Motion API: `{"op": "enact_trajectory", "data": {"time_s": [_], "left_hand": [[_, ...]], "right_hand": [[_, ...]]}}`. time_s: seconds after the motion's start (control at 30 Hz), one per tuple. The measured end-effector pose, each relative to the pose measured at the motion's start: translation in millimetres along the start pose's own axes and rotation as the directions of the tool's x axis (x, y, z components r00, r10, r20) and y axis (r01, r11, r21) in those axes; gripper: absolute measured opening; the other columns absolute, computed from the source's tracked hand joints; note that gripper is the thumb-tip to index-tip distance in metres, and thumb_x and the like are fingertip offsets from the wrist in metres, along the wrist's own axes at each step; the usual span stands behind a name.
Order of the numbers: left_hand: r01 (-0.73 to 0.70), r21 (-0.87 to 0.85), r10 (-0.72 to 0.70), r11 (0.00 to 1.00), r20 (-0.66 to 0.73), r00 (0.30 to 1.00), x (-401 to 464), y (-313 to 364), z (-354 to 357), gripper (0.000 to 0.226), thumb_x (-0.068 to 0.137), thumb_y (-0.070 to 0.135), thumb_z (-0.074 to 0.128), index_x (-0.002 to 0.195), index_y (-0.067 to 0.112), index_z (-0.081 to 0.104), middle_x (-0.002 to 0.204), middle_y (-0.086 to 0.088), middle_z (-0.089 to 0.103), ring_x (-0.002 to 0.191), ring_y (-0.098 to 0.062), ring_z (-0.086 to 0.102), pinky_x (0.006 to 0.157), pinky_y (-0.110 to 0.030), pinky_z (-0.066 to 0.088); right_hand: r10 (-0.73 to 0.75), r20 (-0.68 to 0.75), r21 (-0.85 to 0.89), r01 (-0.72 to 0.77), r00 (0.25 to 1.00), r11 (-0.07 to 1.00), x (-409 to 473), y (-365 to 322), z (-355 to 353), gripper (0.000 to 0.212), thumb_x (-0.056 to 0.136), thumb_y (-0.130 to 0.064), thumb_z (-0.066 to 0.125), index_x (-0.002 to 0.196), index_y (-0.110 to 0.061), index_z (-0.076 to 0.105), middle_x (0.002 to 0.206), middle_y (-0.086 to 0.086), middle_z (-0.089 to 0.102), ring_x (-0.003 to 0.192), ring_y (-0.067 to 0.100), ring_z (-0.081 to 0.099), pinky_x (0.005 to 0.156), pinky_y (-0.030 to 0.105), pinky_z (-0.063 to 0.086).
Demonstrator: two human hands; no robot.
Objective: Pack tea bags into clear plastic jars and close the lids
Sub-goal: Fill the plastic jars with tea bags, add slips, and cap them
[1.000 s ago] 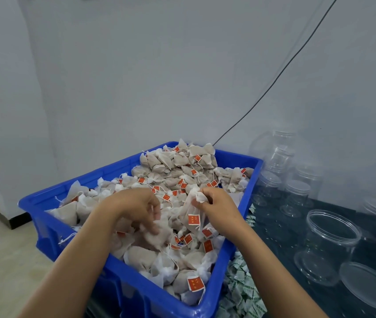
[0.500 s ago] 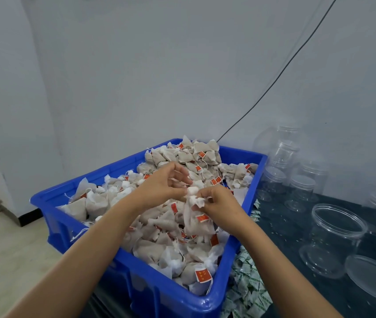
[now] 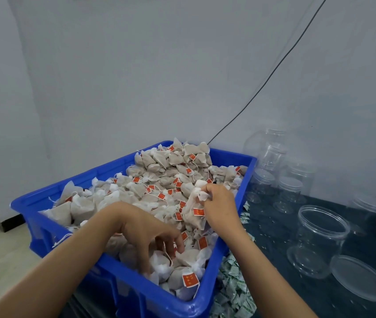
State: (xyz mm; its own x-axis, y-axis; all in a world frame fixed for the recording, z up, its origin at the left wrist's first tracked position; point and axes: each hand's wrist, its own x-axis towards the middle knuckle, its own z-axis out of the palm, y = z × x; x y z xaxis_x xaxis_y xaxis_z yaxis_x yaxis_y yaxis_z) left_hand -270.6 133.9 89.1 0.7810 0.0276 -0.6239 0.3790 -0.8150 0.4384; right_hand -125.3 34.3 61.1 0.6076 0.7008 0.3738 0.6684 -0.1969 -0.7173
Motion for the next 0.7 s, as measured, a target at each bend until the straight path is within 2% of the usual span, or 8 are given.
{"op": "enact_trajectory", "data": {"time_s": [0.1, 0.23, 0.37, 0.43, 0.47, 0.57, 0.67, 0.7], "left_hand": [[0.021, 0.055, -0.017, 0.998, -0.081, 0.997, 7, 3, 3, 0.061, 0.078, 0.009, 0.078, 0.128, 0.021, 0.045, 0.107, 0.005, 0.060, 0.081, -0.004, 0.051, 0.069, -0.013, 0.047], [0.003, 0.072, 0.008, 0.997, -0.159, 0.987, 3, 2, 5, 0.058, 0.084, 0.013, 0.072, 0.132, 0.027, 0.043, 0.108, 0.006, 0.059, 0.097, -0.012, 0.056, 0.080, -0.022, 0.050], [-0.136, -0.033, 0.118, 0.990, -0.326, 0.938, 3, 0, 3, 0.061, 0.086, 0.007, 0.068, 0.136, 0.027, 0.040, 0.124, 0.001, 0.062, 0.099, -0.009, 0.062, 0.073, -0.013, 0.051], [-0.222, -0.109, 0.167, 0.969, -0.374, 0.912, 3, 0, 1, 0.057, 0.087, 0.002, 0.064, 0.135, 0.026, 0.044, 0.119, 0.006, 0.065, 0.095, -0.006, 0.064, 0.070, -0.012, 0.049], [-0.257, -0.136, 0.189, 0.957, -0.381, 0.905, 3, 1, 1, 0.056, 0.087, 0.000, 0.063, 0.134, 0.026, 0.045, 0.111, 0.012, 0.068, 0.084, -0.001, 0.063, 0.067, -0.012, 0.047], [-0.336, -0.174, 0.242, 0.925, -0.411, 0.879, 1, 4, 1, 0.051, 0.088, 0.000, 0.061, 0.131, 0.025, 0.049, 0.087, 0.022, 0.068, 0.061, 0.004, 0.053, 0.061, -0.012, 0.043], [-0.454, -0.249, 0.250, 0.855, -0.569, 0.784, 0, 5, -2, 0.026, 0.090, 0.005, 0.063, 0.114, 0.016, 0.060, 0.089, 0.013, 0.070, 0.069, 0.000, 0.059, 0.065, -0.016, 0.047], [-0.480, -0.258, 0.249, 0.839, -0.602, 0.759, -1, 5, -4, 0.017, 0.091, 0.006, 0.063, 0.106, 0.013, 0.063, 0.089, 0.011, 0.069, 0.074, -0.004, 0.061, 0.067, -0.020, 0.048]], "right_hand": [[0.003, -0.002, 0.007, -0.003, 1.000, 1.000, 1, 0, 1, 0.022, 0.094, 0.001, 0.049, 0.093, -0.011, 0.067, 0.085, -0.010, 0.056, 0.073, 0.003, 0.053, 0.058, 0.013, 0.044], [0.010, -0.012, 0.011, -0.010, 1.000, 1.000, 0, 0, 1, 0.021, 0.094, 0.000, 0.048, 0.091, -0.008, 0.067, 0.084, -0.006, 0.059, 0.074, 0.007, 0.055, 0.059, 0.017, 0.045], [0.026, -0.036, 0.048, -0.024, 0.999, 0.999, 0, -1, -1, 0.020, 0.091, 0.006, 0.044, 0.084, -0.001, 0.062, 0.084, 0.006, 0.062, 0.079, 0.022, 0.059, 0.064, 0.035, 0.051], [0.044, -0.064, 0.090, -0.039, 0.997, 0.995, 0, 1, -1, 0.021, 0.090, 0.007, 0.043, 0.079, -0.003, 0.058, 0.081, 0.004, 0.058, 0.072, 0.017, 0.053, 0.057, 0.028, 0.044], [0.055, -0.083, 0.112, -0.045, 0.995, 0.993, 0, 2, -2, 0.022, 0.091, 0.006, 0.042, 0.079, -0.004, 0.058, 0.080, 0.003, 0.057, 0.070, 0.012, 0.050, 0.056, 0.022, 0.040], [0.106, -0.176, 0.245, -0.061, 0.979, 0.968, -2, 2, -3, 0.026, 0.094, 0.000, 0.044, 0.077, -0.011, 0.061, 0.080, 0.003, 0.061, 0.069, 0.012, 0.052, 0.057, 0.023, 0.045], [0.224, -0.209, 0.497, -0.093, 0.952, 0.863, -4, -1, -10, 0.033, 0.096, -0.008, 0.051, 0.072, -0.029, 0.060, 0.079, -0.004, 0.065, 0.074, 0.013, 0.060, 0.066, 0.038, 0.058], [0.263, -0.206, 0.563, -0.106, 0.943, 0.819, -4, -1, -13, 0.034, 0.097, -0.010, 0.052, 0.072, -0.033, 0.059, 0.079, -0.009, 0.064, 0.076, 0.011, 0.062, 0.068, 0.037, 0.059]]}}
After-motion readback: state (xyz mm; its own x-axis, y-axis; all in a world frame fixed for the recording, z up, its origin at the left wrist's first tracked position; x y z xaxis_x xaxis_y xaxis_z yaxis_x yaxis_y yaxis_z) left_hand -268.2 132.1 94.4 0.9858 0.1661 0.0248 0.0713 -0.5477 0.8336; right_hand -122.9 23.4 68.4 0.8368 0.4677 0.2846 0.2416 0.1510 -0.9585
